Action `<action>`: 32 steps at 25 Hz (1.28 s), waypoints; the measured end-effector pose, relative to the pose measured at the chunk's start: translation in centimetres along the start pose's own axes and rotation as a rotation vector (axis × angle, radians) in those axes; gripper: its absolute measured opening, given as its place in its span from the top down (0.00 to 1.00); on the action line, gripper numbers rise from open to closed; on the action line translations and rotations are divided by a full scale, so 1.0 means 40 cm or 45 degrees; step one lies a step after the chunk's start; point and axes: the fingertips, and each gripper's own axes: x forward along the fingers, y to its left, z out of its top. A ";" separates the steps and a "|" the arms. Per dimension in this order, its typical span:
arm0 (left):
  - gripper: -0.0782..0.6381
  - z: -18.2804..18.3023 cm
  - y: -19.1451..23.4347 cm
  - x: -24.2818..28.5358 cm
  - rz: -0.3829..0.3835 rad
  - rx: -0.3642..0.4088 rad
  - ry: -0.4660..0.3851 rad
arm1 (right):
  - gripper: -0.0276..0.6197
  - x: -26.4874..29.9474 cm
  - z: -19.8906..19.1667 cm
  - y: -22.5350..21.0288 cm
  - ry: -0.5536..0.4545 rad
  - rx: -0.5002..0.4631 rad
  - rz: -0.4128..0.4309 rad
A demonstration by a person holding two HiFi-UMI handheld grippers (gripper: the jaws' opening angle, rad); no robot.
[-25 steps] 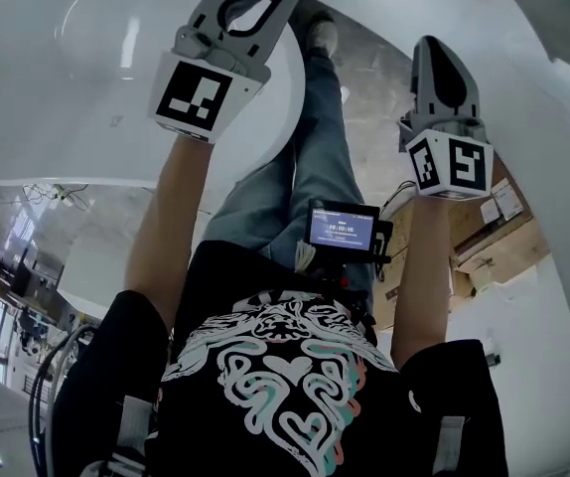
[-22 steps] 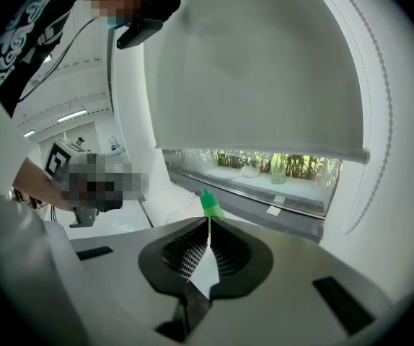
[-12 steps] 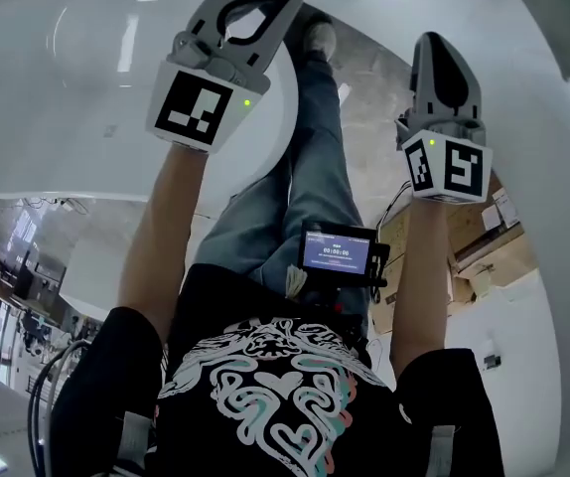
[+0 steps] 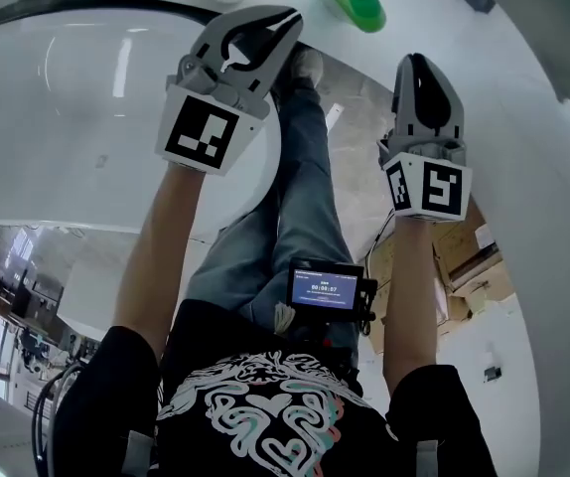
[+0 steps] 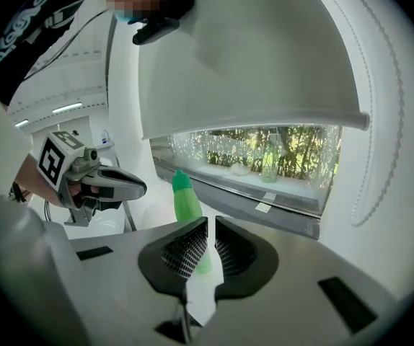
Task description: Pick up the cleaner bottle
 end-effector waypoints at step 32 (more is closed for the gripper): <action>0.61 -0.162 -0.028 0.184 -0.243 -0.106 0.170 | 0.77 0.126 -0.133 0.018 0.087 -0.104 0.161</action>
